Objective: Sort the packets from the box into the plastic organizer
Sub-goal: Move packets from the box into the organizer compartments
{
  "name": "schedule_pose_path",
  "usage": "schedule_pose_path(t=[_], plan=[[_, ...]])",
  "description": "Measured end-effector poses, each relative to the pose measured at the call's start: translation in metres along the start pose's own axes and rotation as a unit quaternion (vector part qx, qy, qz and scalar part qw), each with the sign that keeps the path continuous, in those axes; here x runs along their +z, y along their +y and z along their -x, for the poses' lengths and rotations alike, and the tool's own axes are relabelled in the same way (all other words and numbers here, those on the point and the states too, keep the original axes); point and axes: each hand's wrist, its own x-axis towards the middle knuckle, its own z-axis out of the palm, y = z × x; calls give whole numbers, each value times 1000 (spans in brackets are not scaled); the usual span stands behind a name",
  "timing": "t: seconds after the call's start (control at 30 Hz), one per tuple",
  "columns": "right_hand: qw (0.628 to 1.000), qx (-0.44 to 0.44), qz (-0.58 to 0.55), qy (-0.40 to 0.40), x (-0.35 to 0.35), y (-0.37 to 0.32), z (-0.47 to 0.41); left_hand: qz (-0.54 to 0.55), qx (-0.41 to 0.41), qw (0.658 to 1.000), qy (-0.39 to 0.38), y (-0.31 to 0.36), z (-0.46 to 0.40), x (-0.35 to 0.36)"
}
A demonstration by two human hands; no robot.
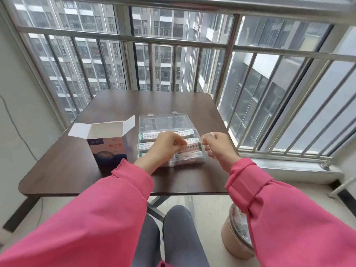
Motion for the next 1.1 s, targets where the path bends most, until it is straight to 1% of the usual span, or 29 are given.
schedule_pose_path(t=[0.1, 0.23, 0.27, 0.33, 0.43, 0.5, 0.57, 0.6, 0.63, 0.7, 0.73, 0.8, 0.87, 1.0, 1.1], plan=[[991, 53, -120, -7, -3, -4, -10, -43, -5, 999, -3, -4, -6, 4], [962, 95, -248, -64, -10, -6, -12, -100, -2, 995, -32, -5, -8, 10], [956, 102, -263, -77, -10, -7, -10, -121, 0, 992, -36, -5, -7, 12], [962, 92, -238, -97, -10, -6, -6, -172, 8, 984, -37, -4, -6, 14], [978, 41, -155, -131, -11, -6, -1, -247, 20, 968, -33, 1, -3, 14], [977, 30, -155, -145, -13, -4, 0, -298, 36, 954, -25, 3, -2, 14], [981, 11, -135, -140, -14, -2, -2, -306, 40, 951, -19, 5, -1, 13], [984, -2, -116, -133, -14, -1, -3, -281, 39, 959, -7, 6, -1, 13], [986, -15, -104, -127, -14, -1, -3, -229, 35, 973, 16, 8, -1, 12], [987, -34, -93, -125, -12, -3, 0, -59, 7, 996, 68, 12, -1, 9], [987, -43, -89, -124, -11, -4, 0, 30, -18, 996, 77, 15, -1, 7], [988, -64, -70, -123, -8, -7, 0, 153, -54, 985, 65, 18, -2, 3], [988, -86, -52, -117, -6, -8, 0, 227, -67, 970, 50, 17, -2, 0], [986, -112, -28, -117, -4, -12, 2, 323, -77, 942, 42, 10, 1, -3], [986, -121, 4, -113, -4, -14, 3, 379, -108, 918, 40, 10, 5, -5]])
